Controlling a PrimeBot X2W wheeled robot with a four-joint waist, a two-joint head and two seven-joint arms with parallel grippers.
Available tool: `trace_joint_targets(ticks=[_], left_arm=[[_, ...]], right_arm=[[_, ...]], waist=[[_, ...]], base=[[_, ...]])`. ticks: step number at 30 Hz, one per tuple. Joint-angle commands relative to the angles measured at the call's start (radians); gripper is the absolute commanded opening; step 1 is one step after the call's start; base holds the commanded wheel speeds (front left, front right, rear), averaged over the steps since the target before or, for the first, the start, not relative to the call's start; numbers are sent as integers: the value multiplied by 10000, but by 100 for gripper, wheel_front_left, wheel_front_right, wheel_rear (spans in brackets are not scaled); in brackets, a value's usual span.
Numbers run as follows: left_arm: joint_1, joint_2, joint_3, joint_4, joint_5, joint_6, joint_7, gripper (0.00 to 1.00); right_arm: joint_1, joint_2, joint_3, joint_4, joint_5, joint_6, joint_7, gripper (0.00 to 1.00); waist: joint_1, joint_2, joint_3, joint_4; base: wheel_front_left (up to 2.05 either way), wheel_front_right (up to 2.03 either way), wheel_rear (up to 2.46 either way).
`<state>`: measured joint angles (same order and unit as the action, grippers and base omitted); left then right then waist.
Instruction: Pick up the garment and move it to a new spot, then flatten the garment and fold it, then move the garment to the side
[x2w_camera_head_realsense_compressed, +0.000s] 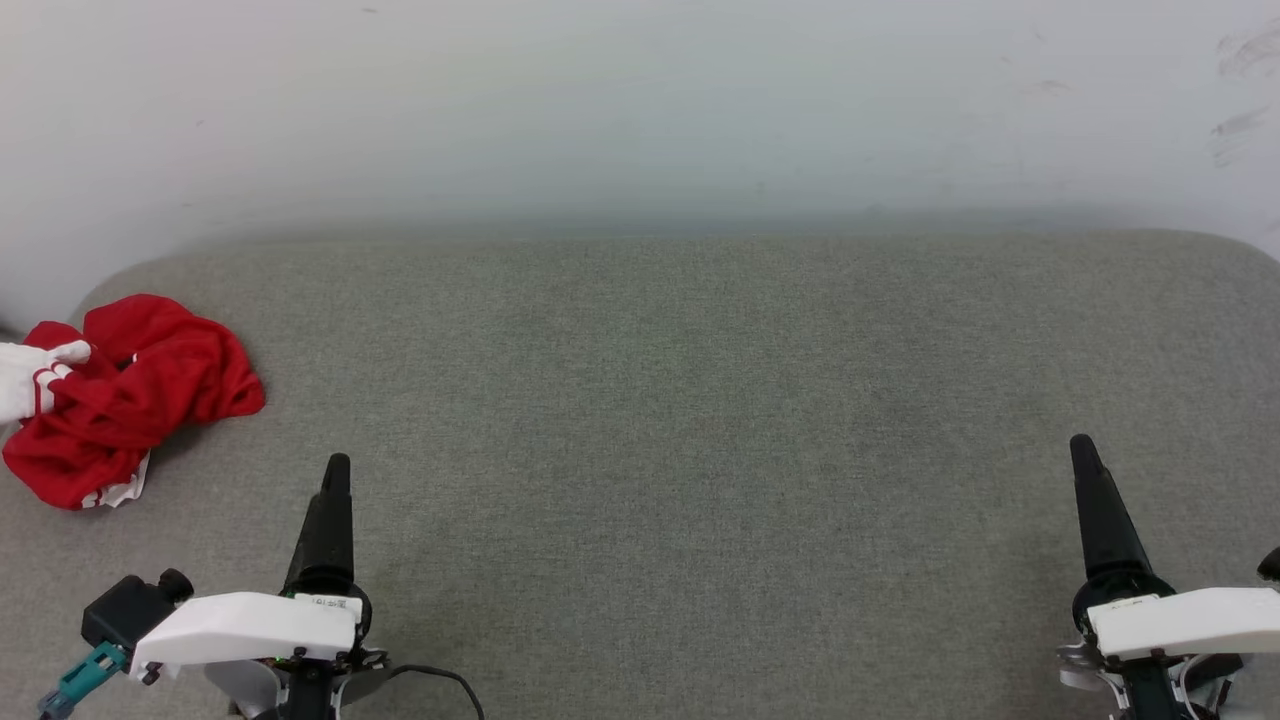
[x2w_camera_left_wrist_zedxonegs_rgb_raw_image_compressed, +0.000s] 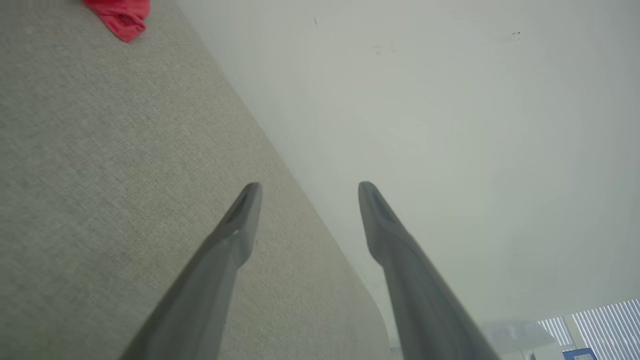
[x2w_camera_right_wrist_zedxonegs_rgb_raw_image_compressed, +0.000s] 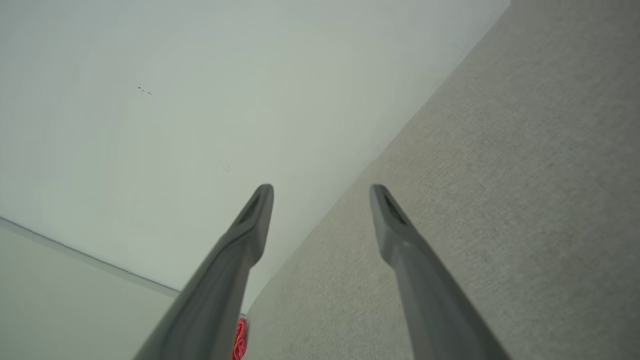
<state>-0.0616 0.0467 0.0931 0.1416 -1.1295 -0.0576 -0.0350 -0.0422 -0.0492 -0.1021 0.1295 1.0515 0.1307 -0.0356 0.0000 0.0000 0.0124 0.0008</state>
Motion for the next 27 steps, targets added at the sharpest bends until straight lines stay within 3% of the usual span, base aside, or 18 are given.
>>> trace_joint_targets(ticks=[1, 16, 27], left_arm=[[-112, 26, -75, -265, 435, 71, -104, 100], [6, 31, -561, -722, 3213, 832, -613, 100], [67, 34, -859, -842, 4994, 1049, -941, 100]], right_arm=[[-77, -16, 26, -273, -425, 1, -95, 100], [86, -17, 197, -819, -3206, 1, -602, 100], [176, -16, 398, -1027, -5024, 1, -931, 100]], waist=[[0, 0, 5, -1], [0, 0, 50, -6], [0, 0, 77, 13]], base=[[0, 0, 0], [0, 0, 0], [0, 0, 0]])
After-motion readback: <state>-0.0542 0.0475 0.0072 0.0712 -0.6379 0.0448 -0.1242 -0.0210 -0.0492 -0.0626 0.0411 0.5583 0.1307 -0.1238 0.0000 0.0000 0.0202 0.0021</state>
